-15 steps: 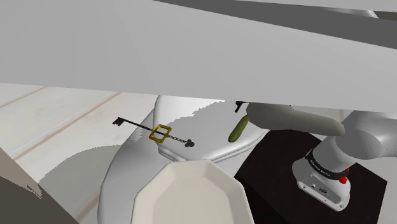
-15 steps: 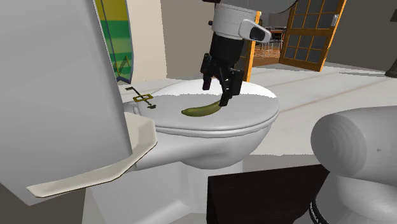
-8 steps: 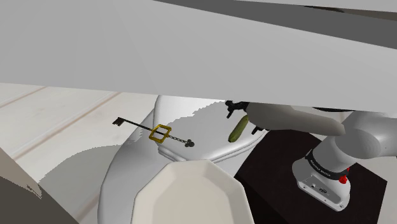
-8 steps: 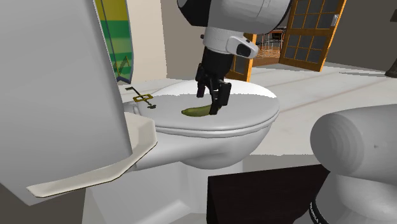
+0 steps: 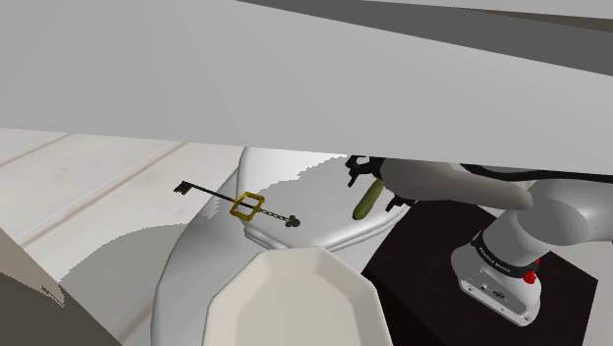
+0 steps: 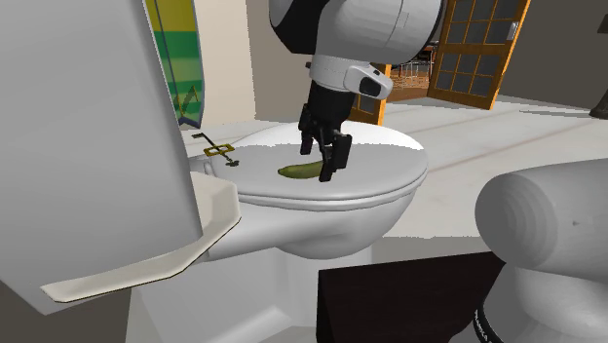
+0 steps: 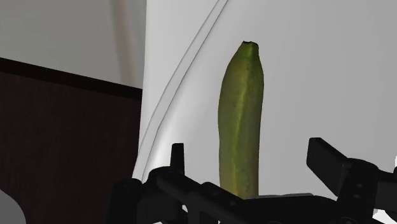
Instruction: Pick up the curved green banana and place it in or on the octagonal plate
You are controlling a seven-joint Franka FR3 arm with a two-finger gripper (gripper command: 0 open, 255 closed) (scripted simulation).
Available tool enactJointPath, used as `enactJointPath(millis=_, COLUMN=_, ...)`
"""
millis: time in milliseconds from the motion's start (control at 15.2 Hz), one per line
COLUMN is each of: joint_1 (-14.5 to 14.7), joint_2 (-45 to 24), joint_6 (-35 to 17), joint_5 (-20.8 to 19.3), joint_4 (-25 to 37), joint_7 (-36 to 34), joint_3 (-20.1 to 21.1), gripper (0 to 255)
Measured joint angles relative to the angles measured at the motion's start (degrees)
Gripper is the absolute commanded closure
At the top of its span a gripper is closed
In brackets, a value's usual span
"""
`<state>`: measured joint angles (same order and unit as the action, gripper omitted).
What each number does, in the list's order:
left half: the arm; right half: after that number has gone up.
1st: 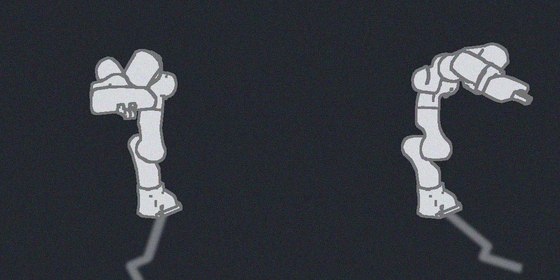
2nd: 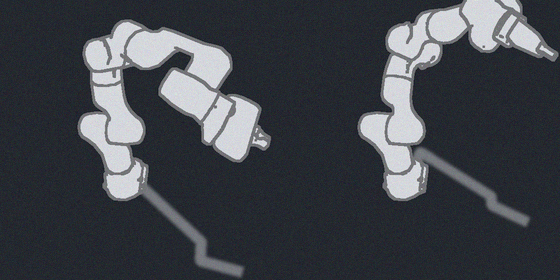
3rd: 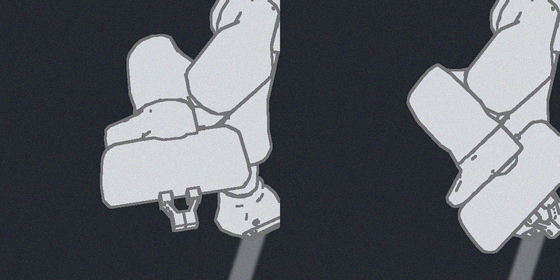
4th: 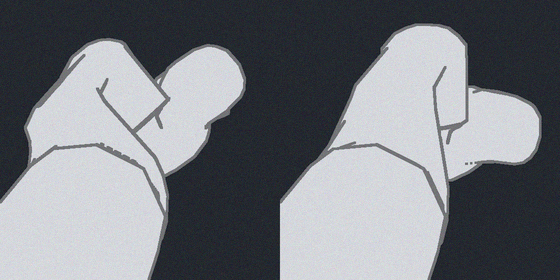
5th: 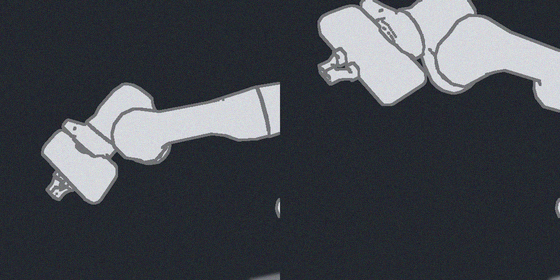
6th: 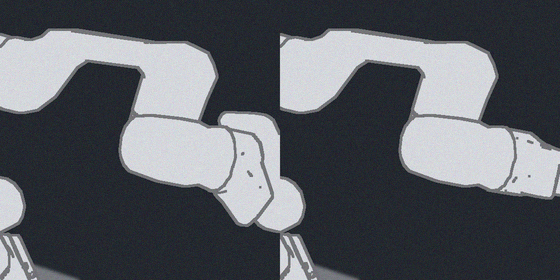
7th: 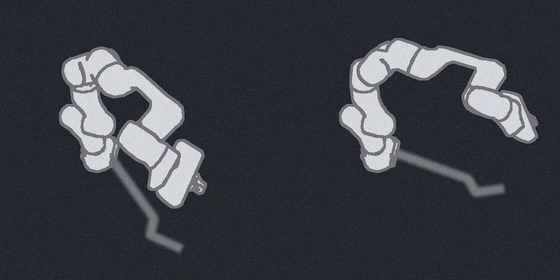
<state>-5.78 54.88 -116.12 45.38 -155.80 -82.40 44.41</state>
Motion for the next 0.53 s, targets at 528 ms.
enactJointPath(millis=528, joint_1=0.0, joint_2=0.0, joint_6=0.0, joint_5=0.0, joint_4=0.0, joint_7=0.0, joint_3=0.0, gripper=255)
